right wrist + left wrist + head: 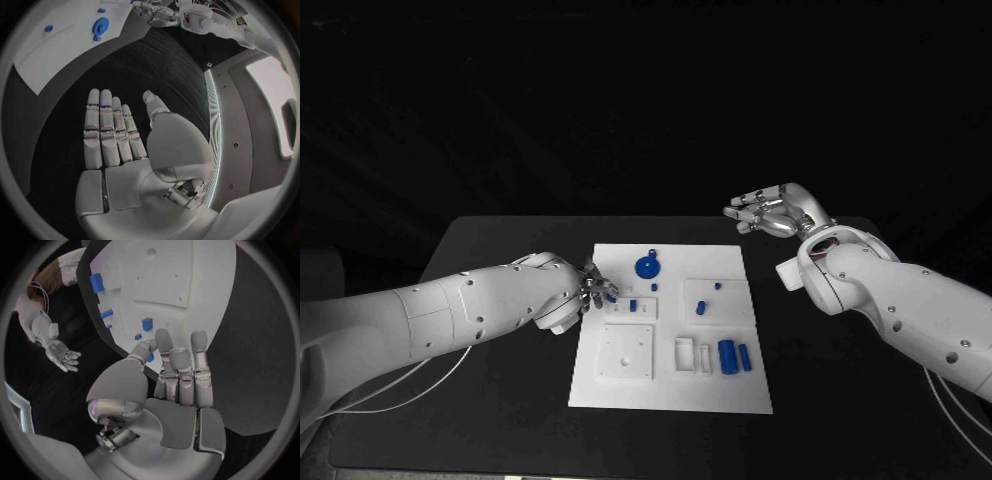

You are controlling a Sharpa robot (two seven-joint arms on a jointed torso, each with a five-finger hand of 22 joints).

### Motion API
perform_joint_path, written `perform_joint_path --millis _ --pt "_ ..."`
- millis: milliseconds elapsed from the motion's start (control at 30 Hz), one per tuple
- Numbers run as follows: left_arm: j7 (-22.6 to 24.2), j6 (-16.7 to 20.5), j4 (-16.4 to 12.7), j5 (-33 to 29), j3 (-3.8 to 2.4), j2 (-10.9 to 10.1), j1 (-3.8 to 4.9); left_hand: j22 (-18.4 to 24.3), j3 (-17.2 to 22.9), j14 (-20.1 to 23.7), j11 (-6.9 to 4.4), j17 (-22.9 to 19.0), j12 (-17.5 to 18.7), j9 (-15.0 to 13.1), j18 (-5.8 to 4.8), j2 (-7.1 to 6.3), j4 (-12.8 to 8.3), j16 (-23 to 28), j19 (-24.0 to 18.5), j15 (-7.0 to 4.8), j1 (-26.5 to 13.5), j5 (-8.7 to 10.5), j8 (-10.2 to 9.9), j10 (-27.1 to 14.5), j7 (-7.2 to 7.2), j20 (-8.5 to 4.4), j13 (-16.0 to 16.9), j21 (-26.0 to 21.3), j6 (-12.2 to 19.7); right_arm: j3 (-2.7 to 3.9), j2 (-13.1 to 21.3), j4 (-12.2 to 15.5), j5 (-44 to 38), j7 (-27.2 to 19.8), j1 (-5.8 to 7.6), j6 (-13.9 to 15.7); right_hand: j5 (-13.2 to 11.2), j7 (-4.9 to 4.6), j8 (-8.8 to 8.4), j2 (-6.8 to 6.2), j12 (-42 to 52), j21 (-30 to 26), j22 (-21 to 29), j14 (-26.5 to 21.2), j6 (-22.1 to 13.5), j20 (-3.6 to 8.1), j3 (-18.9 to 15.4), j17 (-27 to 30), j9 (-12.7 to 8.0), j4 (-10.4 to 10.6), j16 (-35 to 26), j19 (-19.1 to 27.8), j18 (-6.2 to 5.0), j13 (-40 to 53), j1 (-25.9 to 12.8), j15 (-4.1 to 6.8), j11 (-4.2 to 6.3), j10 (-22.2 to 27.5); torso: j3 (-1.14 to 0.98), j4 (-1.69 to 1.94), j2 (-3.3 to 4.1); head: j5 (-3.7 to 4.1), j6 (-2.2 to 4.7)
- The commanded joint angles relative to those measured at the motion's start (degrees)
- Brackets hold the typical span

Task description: Assemble the parts on the task board

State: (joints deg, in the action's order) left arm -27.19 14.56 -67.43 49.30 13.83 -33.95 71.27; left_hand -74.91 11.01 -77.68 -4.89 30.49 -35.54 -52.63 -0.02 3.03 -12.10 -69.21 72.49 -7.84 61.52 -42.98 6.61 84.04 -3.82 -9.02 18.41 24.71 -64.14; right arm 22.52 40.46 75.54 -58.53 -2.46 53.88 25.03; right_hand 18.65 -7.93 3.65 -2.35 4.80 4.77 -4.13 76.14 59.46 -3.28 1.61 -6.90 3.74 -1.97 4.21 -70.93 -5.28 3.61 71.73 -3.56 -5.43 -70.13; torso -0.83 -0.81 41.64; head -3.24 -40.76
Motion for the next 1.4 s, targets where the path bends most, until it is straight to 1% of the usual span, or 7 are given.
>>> perform_joint_path --millis 33,233,467,667,867,1133,1400 --pt "0.23 -0.17 0.16 1.12 -0.03 0.29 -0.20 -1.08 2.19 -0.32 -0.27 0.18 -0.21 -0.05 0.62 0.54 -2.71 0.27 0.37 -0.30 -0.10 -0.26 0.20 2.55 4.69 -0.15 0.06 0.21 -5.18 0.03 -0.05 0.08 -0.05 -0.67 -0.05 -0.62 0.39 -0.01 -0.06 -0.31 -0.24 -0.14 0.04 -0.46 -0.24 0.09 -0.03 0.06 -0.04 0.14 -0.17 0.29 0.16 -0.06 -0.22 -0.13 0.17 0.21 0.01 -0.04 0.01 -0.05 -0.05" --pt "0.44 -0.30 0.46 1.50 -0.03 0.58 -0.56 -1.08 2.19 -0.32 -0.27 0.18 -0.21 -0.05 0.62 0.54 -2.71 0.27 0.37 -0.30 -0.10 -0.26 0.20 2.55 4.69 -0.15 0.06 0.21 -5.18 0.03 -0.05 0.08 -0.05 -0.72 -0.08 -0.57 0.39 -0.01 -0.06 -0.31 -0.24 -0.14 0.04 -0.46 -0.24 0.09 -0.03 0.06 -0.04 0.14 -0.17 0.29 0.16 -0.06 -0.22 -0.13 0.17 0.21 0.03 -0.02 0.05 0.03 -0.02" --pt "0.58 -0.56 0.74 2.21 -0.04 0.95 -0.91 -1.08 2.19 -0.32 -0.27 0.18 -0.21 -0.05 0.62 0.54 -2.71 0.27 0.37 -0.30 -0.10 -0.26 0.20 2.55 4.69 -0.15 0.06 0.21 -5.18 0.03 -0.03 0.10 -0.05 -0.74 -0.10 -0.60 0.39 -0.01 -0.06 -0.31 -0.24 -0.14 0.04 -0.46 -0.24 0.09 -0.03 0.06 -0.04 0.14 -0.17 0.29 0.16 -0.06 -0.22 -0.13 0.17 0.21 0.00 -0.02 0.06 0.01 -0.06" --pt "0.66 -0.61 1.25 2.99 -0.05 1.25 -1.26 -1.07 2.15 -0.40 -0.28 0.40 -0.23 0.08 0.60 0.54 -2.82 0.41 0.41 -0.33 -0.13 -0.17 0.14 2.56 4.70 -0.19 0.13 0.24 -5.24 0.03 -0.01 0.10 -0.05 -0.74 -0.11 -0.61 0.39 -0.01 -0.06 -0.31 -0.24 -0.14 0.04 -0.46 -0.24 0.09 -0.03 0.06 -0.04 0.14 -0.17 0.29 0.16 -0.06 -0.22 -0.13 0.17 0.21 -0.01 -0.10 0.09 0.04 -0.05" --pt "0.71 -0.88 1.42 3.29 -0.05 1.53 -1.58 -1.07 2.15 -0.40 -0.28 0.40 -0.23 0.08 0.60 0.54 -2.82 0.41 0.41 -0.33 -0.13 -0.17 0.14 2.56 4.70 -0.19 0.13 0.24 -5.24 0.03 0.01 0.10 -0.05 -0.73 -0.12 -0.65 0.39 -0.01 -0.06 -0.31 -0.24 -0.14 0.04 -0.46 -0.24 0.09 -0.03 0.06 -0.04 0.14 -0.17 0.29 0.16 -0.06 -0.22 -0.13 0.17 0.21 0.02 -0.04 0.10 0.10 -0.06" --pt "0.55 -1.83 1.54 3.36 -0.06 1.94 -1.69 -1.06 2.16 -0.48 -0.29 0.50 -0.21 0.19 0.61 0.53 -2.93 0.58 0.44 -0.34 -0.16 -0.40 0.14 2.56 4.70 -0.20 0.13 0.23 -5.32 0.03 0.00 0.08 -0.05 -0.69 -0.12 -0.77 0.39 -0.01 -0.06 -0.31 -0.24 -0.14 0.04 -0.46 -0.24 0.09 -0.03 0.06 -0.04 0.14 -0.17 0.29 0.16 -0.06 -0.22 -0.13 0.17 0.21 0.04 -0.08 0.09 0.08 -0.17" --pt "0.35 -2.61 1.66 3.53 -0.06 1.94 -1.70 -1.08 2.20 -0.48 -0.30 0.57 -0.19 0.18 0.61 0.53 -3.03 0.62 0.43 -0.34 -0.13 -0.42 0.15 2.55 4.70 -0.20 0.13 0.24 -5.29 0.03 0.03 0.07 -0.05 -0.62 -0.12 -0.89 0.42 -0.01 -0.06 -0.25 -0.25 -0.15 0.04 -0.46 -0.24 0.07 -0.03 0.08 -0.04 -0.10 -0.16 0.30 0.17 -0.06 -0.48 -0.13 0.16 0.22 0.06 -0.02 0.09 0.12 -0.18"
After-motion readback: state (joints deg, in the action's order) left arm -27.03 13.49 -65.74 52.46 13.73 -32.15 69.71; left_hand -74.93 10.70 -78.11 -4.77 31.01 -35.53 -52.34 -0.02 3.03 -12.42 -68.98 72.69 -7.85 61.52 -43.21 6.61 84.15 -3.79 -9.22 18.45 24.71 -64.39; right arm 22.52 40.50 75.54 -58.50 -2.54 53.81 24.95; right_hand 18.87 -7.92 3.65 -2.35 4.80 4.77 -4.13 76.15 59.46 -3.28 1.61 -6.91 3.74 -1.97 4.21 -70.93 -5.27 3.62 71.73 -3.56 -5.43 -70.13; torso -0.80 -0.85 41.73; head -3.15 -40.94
